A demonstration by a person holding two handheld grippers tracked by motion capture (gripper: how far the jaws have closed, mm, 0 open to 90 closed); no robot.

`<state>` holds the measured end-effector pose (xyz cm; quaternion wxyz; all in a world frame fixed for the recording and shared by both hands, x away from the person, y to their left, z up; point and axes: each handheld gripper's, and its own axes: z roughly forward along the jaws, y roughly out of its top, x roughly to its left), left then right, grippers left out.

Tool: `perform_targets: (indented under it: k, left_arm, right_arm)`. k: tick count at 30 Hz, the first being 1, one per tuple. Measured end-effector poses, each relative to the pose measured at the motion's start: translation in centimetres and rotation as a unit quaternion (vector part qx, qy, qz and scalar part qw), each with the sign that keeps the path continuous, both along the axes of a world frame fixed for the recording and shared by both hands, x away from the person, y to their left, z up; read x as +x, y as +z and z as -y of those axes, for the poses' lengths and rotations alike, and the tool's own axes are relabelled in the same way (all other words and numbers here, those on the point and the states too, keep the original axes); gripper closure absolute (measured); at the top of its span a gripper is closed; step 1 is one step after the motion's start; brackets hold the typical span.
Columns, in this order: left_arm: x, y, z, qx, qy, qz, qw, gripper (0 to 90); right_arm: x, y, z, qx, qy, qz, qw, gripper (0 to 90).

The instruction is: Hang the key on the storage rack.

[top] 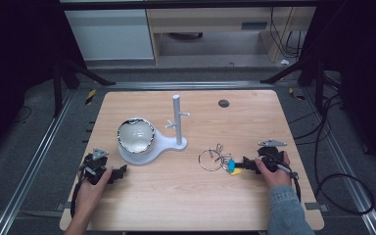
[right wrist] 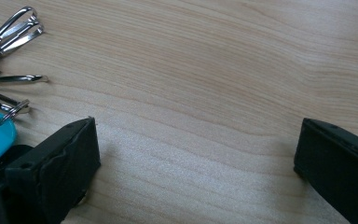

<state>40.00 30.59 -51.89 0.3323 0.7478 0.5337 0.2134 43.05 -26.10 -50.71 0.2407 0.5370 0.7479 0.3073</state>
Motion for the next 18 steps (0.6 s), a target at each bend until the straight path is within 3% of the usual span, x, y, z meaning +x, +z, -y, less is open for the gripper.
perform_targets:
  k: [3, 12, 14, 16, 18]
  left_arm:
    - [0.0, 0.0, 0.3, 0.013, 0.0, 0.0, 0.9999, 0.0]
    - [0.0, 0.0, 0.1, 0.013, -0.005, 0.0, 0.9999, 0.0]
    - [0.0, 0.0, 0.1, 0.014, -0.005, 0.0, 0.9999, 0.0]
    - [0.1, 0.0, 0.1, 0.014, -0.005, -0.001, 0.9999, 0.0]
    - [0.1, 0.0, 0.1, 0.014, -0.005, -0.001, 0.9999, 0.0]
  right_arm:
    - [0.1, 0.0, 0.0, 0.0, 0.001, 0.0, 1.0, 0.3]
    - [0.2, 0.0, 0.0, -0.001, 0.007, 0.0, 1.0, 0.7]
    - [0.3, 0.2, 0.0, -0.002, 0.015, -0.003, 0.9999, 4.7]
    - [0.3, 0.6, -0.1, -0.006, 0.027, -0.012, 0.9995, 14.1]
    - [0.3, 1.1, -0.2, -0.014, 0.036, -0.01, 0.9992, 16.2]
